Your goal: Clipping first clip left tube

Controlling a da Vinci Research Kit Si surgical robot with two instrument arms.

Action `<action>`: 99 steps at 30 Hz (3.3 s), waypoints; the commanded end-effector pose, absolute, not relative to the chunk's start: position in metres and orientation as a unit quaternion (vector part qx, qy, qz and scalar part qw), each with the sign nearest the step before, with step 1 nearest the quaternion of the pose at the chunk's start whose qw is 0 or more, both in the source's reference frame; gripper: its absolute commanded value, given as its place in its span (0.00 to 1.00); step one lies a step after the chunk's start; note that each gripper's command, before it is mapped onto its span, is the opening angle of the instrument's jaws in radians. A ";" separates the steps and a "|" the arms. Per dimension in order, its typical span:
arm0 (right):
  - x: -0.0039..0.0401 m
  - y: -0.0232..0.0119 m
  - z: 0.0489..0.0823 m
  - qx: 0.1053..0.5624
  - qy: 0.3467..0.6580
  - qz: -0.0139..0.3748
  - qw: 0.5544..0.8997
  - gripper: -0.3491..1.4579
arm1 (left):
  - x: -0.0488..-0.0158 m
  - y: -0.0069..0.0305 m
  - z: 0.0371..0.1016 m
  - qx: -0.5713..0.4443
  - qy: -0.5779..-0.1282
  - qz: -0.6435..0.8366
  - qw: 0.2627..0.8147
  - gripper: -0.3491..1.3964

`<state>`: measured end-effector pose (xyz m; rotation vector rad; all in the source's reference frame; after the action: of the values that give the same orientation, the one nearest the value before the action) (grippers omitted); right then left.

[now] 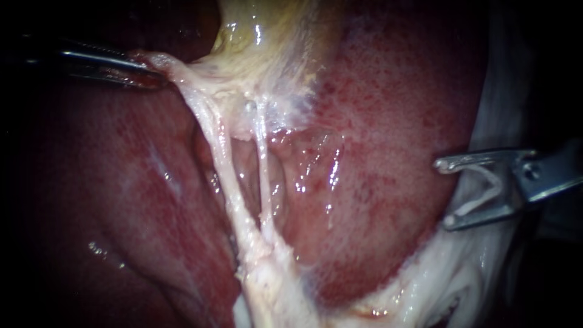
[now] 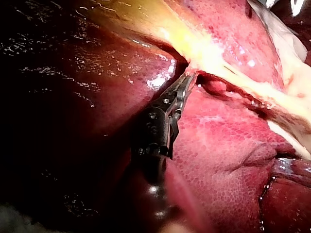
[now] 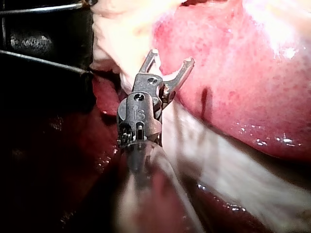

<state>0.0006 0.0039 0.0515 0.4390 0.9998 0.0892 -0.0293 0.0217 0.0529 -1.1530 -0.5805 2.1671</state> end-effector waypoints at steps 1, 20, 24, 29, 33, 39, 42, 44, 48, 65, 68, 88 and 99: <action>0.0014 0.0038 0.0513 0.215 0.476 0.049 0.851 0.47 | -0.0294 0.0217 0.0529 -0.435 -0.219 0.818 0.305 0.00; 0.0154 0.0020 0.0529 0.312 0.522 0.160 0.777 0.47 | -0.0299 0.0216 0.0530 -0.435 -0.216 0.819 0.304 0.00; 0.0170 0.0008 0.0545 0.322 0.521 0.163 0.774 0.47 | -0.0299 0.0215 0.0530 -0.435 -0.216 0.819 0.304 0.00; 0.0183 -0.0002 0.0567 0.334 0.520 0.170 0.767 0.47 | -0.0300 0.0214 0.0528 -0.435 -0.216 0.819 0.304 0.00; 0.0188 -0.0005 0.0584 0.342 0.517 0.174 0.765 0.47 | -0.0300 0.0214 0.0528 -0.435 -0.215 0.819 0.305 0.00; 0.0187 -0.0007 0.0607 0.345 0.513 0.180 0.765 0.47 | -0.0300 0.0214 0.0528 -0.435 -0.215 0.819 0.305 0.00; 0.0187 -0.0009 0.0615 0.346 0.512 0.181 0.765 0.47 | -0.0301 0.0214 0.0529 -0.435 -0.215 0.820 0.305 0.00; 0.0188 -0.0010 0.0619 0.345 0.512 0.180 0.766 0.47 | -0.0301 0.0213 0.0529 -0.435 -0.215 0.820 0.305 0.00; 0.0191 -0.0014 0.0626 0.345 0.511 0.181 0.766 0.47 | -0.0301 0.0213 0.0529 -0.435 -0.215 0.820 0.305 0.00; 0.0229 -0.0022 0.0631 0.386 0.532 0.150 0.739 0.46 | -0.0304 0.0213 0.0529 -0.434 -0.213 0.820 0.306 0.00; 0.0239 -0.0023 0.0628 0.386 0.539 0.152 0.733 0.47 | -0.0305 0.0213 0.0529 -0.434 -0.213 0.820 0.307 0.00; 0.0256 -0.0047 0.0578 0.405 0.565 0.134 0.706 0.43 | -0.0306 0.0213 0.0529 -0.435 -0.214 0.820 0.306 0.00; 0.0247 -0.0036 0.0575 0.418 0.562 0.133 0.701 0.27 | -0.0306 0.0213 0.0529 -0.435 -0.214 0.820 0.306 0.00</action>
<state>0.0246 -0.0035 0.0576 0.9347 1.2510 0.2962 -0.0306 0.0213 0.0529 -1.1504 -0.5656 2.1691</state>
